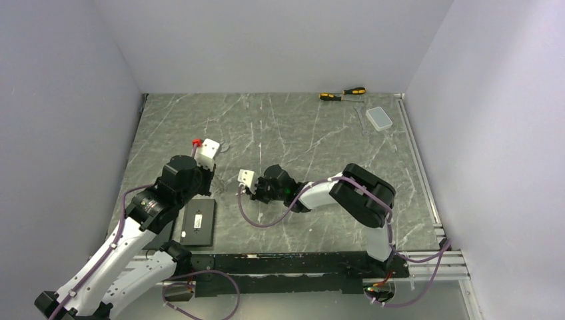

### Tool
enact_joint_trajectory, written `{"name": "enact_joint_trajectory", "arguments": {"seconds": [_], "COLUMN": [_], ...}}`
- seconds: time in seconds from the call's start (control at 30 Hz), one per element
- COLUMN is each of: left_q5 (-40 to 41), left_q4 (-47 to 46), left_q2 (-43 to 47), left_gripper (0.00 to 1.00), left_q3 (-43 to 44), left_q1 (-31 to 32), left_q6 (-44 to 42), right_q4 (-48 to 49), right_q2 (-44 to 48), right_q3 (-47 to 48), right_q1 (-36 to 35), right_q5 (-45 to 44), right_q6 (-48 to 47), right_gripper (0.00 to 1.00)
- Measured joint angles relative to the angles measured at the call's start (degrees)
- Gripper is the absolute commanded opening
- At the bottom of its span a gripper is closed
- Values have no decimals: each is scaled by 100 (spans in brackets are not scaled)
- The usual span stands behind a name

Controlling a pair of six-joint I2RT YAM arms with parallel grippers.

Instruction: Put the keys on the keyring

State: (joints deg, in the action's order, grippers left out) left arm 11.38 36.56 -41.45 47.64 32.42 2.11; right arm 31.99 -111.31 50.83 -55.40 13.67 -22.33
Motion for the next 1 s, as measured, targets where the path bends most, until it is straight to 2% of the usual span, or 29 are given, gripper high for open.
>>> {"name": "enact_joint_trajectory", "arguments": {"seconds": [0.3,0.53,1.0], "left_q5": [-2,-20,-109], "left_q4": [-33,-35,-39], "left_q2": [11,39,79], "left_gripper": [0,0,0], "left_q3": [-15,-17,-42], "left_q1": [-11,-11,-11], "left_q6": [-2,-2,-28], "right_q4": [-214,-612,-750], "right_q2": [114,765,2393], "right_q3": [0,-214,-881], "right_q1": [15,20,254], "right_q5": [-85,-247,-219], "right_q6": [2,151,1797], "right_gripper": [0,0,0]}}
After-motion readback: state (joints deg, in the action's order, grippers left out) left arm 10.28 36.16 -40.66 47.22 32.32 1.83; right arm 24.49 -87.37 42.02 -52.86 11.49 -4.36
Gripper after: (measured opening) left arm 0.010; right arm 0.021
